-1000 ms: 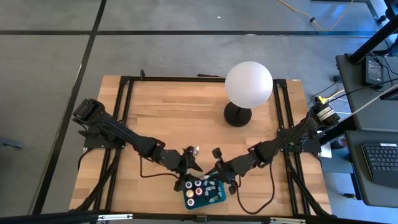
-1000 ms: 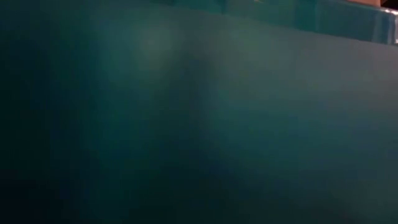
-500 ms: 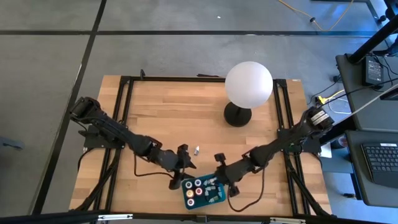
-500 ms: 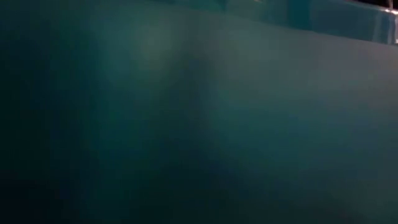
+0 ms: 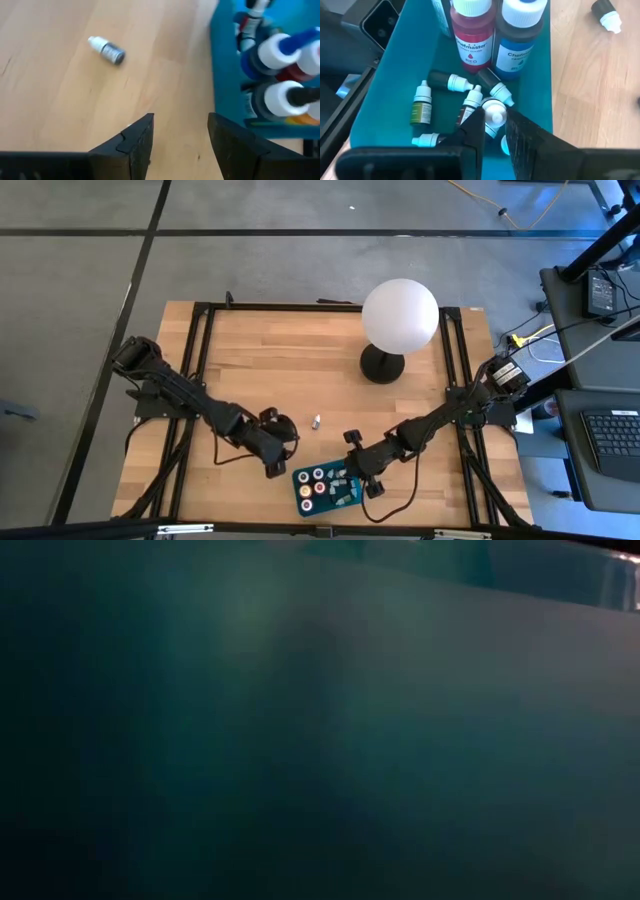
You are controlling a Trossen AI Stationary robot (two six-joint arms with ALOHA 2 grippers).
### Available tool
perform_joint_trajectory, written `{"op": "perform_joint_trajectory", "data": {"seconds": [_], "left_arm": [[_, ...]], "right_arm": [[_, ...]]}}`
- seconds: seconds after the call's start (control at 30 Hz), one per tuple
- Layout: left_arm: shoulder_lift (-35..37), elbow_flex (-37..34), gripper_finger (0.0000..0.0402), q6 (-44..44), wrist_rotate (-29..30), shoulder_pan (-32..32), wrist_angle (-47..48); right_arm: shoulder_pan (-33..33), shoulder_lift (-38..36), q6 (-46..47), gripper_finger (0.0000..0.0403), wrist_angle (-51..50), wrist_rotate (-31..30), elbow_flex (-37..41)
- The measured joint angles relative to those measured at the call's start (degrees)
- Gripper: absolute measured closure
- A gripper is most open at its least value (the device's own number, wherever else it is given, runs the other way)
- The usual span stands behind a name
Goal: Pick & Place food coloring
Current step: Put the small red food coloring bottle into the blue bin, then put the small light blue food coloring bottle into the blue bin
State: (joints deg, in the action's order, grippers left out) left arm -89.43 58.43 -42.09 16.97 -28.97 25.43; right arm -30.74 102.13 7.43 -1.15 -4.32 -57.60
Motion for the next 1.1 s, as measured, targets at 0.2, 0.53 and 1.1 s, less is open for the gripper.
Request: {"op": "perform_joint_trajectory", "data": {"seconds": [0.2,0.53,1.1], "left_arm": [[-1.1,0.0,0.0219,-8.7,2.3,-0.7,1.8],[-8.0,0.0,0.0220,-13.8,1.5,-0.9,4.5],[-13.6,0.0,0.0219,-18.2,-1.6,-0.4,8.7]], "right_arm": [[0.0,0.0,0.0,0.0315,0.0,0.1,0.0],[0.0,0.0,0.0,0.0288,0.0,0.1,0.0],[0.0,0.0,0.0,0.0287,0.0,0.0,0.0]]}}
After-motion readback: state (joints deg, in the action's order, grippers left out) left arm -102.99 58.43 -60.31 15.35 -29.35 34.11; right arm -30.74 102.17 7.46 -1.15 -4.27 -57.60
